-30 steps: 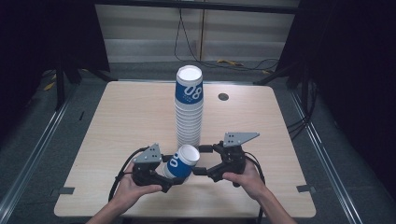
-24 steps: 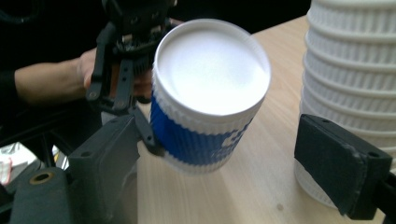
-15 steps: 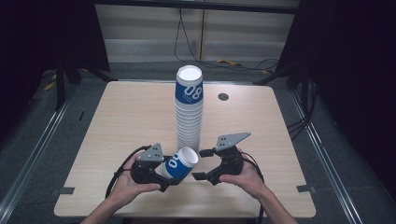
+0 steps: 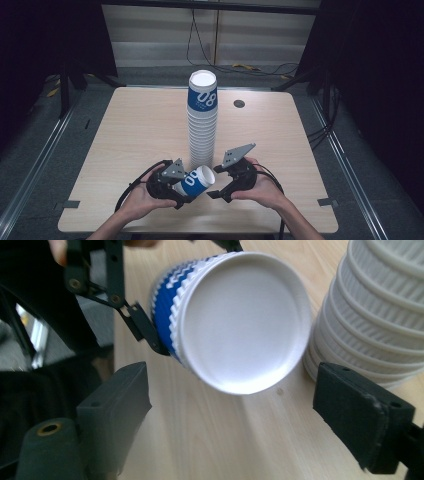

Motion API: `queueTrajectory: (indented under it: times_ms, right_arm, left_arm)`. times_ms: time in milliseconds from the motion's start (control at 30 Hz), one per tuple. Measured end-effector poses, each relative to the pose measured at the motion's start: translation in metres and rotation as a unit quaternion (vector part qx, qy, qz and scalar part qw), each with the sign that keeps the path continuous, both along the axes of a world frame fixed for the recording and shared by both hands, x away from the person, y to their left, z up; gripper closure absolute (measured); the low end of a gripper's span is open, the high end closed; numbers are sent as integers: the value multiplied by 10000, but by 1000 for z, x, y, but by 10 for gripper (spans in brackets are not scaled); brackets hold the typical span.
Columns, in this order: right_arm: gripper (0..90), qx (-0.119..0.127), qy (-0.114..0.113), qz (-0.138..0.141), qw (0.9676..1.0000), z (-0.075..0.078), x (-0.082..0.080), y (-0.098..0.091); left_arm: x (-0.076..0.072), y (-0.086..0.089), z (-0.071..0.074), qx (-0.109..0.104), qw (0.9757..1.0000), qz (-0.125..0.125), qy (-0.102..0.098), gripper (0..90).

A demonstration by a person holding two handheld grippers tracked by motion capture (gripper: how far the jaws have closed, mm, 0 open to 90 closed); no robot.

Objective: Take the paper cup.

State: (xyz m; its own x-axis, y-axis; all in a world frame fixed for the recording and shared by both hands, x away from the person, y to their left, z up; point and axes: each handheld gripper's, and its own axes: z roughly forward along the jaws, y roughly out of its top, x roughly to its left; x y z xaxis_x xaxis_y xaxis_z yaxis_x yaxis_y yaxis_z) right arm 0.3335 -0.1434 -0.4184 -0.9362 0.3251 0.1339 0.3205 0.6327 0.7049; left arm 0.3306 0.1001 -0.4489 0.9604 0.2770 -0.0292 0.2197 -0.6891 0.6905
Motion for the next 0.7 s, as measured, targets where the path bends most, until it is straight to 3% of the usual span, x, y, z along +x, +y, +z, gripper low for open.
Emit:
queueTrajectory:
  times_ms: [67,267,467,500,667,700]
  right_arm:
    - [156,-146,-37,83,9999,0,1,2]
    - [167,-346,-17,232,9991,-1,1,9]
    - [212,-633,89,421,9971,-6,0,11]
    - [207,-691,102,414,9967,-6,-1,12]
    - [214,-815,87,492,9954,-6,0,15]
    - [214,-829,101,493,9953,-7,-1,16]
  left_arm:
    - [-1,0,2,141,9999,-8,-92,199]
    - [-2,-1,3,202,9997,-3,-162,200]
    - [-6,-8,-1,479,9985,-164,-214,199]
    - [-6,-9,-1,604,9976,-189,-273,200]
    - [-10,-15,1,731,9962,-313,-344,200]
    - [-11,-17,0,655,9968,-276,-363,200]
